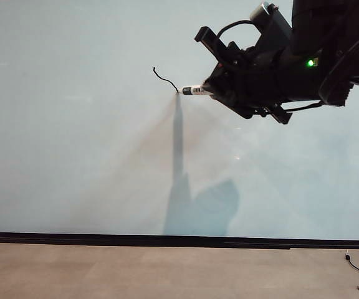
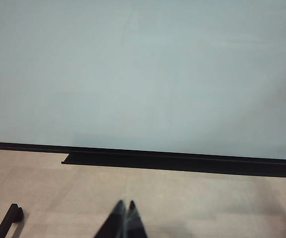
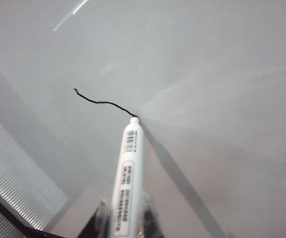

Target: Pick up the pen on the shelf to the right of the whiteboard and draw a cross mark.

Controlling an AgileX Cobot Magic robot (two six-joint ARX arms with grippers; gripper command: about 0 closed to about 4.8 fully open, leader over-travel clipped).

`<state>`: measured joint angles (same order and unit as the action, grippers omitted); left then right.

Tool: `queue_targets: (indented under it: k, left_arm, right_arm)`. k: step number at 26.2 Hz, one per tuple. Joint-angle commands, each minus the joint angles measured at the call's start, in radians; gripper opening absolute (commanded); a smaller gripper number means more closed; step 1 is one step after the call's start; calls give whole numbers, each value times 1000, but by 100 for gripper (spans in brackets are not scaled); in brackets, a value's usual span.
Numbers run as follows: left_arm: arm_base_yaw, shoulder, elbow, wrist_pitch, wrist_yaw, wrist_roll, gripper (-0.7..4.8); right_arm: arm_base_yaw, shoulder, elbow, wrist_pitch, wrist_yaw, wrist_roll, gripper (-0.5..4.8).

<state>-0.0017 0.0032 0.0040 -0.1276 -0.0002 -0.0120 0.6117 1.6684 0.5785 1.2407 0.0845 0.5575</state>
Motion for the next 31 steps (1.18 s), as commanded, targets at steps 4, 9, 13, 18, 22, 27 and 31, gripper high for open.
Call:
queue_targets:
  k: [4, 9, 13, 18, 22, 27, 31]
  left_arm:
    - [0, 0, 3, 9, 3, 4, -5]
    - [0, 0, 3, 9, 3, 4, -5]
    - [0, 0, 3, 9, 3, 4, -5]
    - [0, 0, 3, 9, 3, 4, -4]
    - [0, 0, 3, 9, 4, 4, -5]
    - [0, 0, 3, 9, 3, 4, -5]
    - [0, 0, 3, 9, 3, 4, -4]
  right_arm:
    - [-2, -6, -68, 47, 78, 27, -9]
    - [-7, -6, -107, 47, 121, 45, -9]
    - [-15, -6, -124, 50, 141, 45, -9]
    - [-13, -6, -128, 60, 124, 45, -9]
    - [55, -19, -146, 113, 90, -6, -9]
    - [121, -83, -61, -144, 6, -300, -9]
    - [108, -90, 49, -352, -25, -431, -9]
